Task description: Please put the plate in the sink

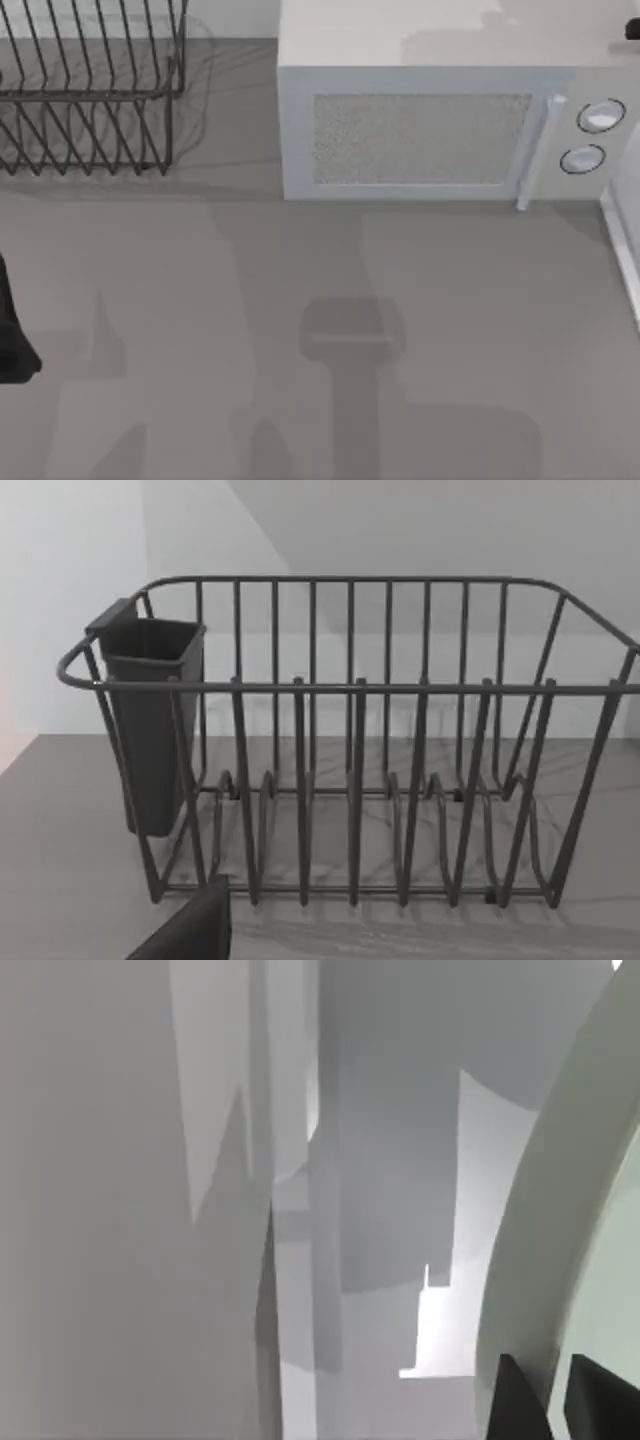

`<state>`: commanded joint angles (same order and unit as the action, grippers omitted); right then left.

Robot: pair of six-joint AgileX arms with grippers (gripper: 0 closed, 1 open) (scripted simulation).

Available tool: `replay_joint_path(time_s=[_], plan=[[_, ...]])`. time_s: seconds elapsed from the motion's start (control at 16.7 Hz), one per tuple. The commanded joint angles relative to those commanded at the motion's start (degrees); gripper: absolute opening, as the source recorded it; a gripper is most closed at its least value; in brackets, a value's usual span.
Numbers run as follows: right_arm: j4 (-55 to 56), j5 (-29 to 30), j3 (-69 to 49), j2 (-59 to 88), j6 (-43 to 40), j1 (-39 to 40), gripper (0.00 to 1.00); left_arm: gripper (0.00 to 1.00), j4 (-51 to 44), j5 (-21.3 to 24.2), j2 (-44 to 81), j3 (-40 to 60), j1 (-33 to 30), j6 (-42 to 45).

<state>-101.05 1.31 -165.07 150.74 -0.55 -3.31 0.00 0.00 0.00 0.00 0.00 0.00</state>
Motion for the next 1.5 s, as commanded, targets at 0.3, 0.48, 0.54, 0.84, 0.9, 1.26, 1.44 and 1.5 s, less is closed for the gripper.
replay_joint_path(time_s=[0.3, 0.48, 0.54, 0.84, 0.9, 1.26, 1.44, 1.5], plan=[[0.17, -0.8, -1.41, 4.67, -2.81, -1.42, 0.0, 1.0, 0.0, 0.0, 0.0, 0.0, 0.0, 0.0], [0.17, -0.8, -1.41, 4.67, -2.81, -1.42, 0.0, 1.0, 0.0, 0.0, 0.0, 0.0, 0.0, 0.0], [0.17, -0.8, -1.41, 4.67, -2.81, -1.42, 0.08, 1.0, 0.0, 0.0, 0.0, 0.0, 0.0, 0.0], [0.17, -0.8, -1.41, 4.67, -2.81, -1.42, 0.45, 1.0, 0.0, 0.0, 0.0, 0.0, 0.0, 0.0], [0.17, -0.8, -1.41, 4.67, -2.81, -1.42, 0.53, 1.0, 0.0, 0.0, 0.0, 0.0, 0.0, 0.0], [0.17, -0.8, -1.41, 4.67, -2.81, -1.42, 0.98, 1.0, 0.0, 0.0, 0.0, 0.0, 0.0, 0.0], [0.17, -0.8, -1.41, 4.67, -2.81, -1.42, 1.0, 1.0, 0.0, 0.0, 0.0, 0.0, 0.0, 0.0], [0.17, -0.8, -1.41, 4.67, -2.81, -1.42, 1.0, 1.0, 0.0, 0.0, 0.0, 0.0, 0.0, 0.0]])
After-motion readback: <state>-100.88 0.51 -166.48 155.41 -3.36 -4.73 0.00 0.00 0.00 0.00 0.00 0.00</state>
